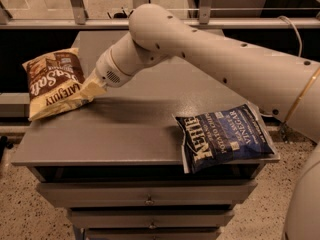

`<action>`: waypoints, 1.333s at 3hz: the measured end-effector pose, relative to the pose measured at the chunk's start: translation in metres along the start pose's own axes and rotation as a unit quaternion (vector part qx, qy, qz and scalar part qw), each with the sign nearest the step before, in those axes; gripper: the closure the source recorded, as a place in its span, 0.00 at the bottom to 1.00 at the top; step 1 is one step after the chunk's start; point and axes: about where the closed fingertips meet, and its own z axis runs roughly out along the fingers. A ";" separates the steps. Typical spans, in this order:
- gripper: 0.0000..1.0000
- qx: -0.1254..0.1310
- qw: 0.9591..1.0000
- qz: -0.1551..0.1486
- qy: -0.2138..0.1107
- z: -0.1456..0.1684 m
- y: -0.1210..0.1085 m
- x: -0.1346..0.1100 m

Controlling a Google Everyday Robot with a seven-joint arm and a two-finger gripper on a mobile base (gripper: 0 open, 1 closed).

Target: Pick brown chip bag

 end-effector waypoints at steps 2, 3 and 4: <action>1.00 0.100 0.991 -0.087 0.003 -0.093 -0.038 -0.045; 1.00 0.151 0.981 -0.122 0.015 -0.141 -0.058 -0.067; 1.00 0.199 0.968 -0.151 0.029 -0.193 -0.073 -0.088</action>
Offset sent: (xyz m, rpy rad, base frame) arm 0.0496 -0.0835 0.1742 -0.0793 -0.4569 -0.0804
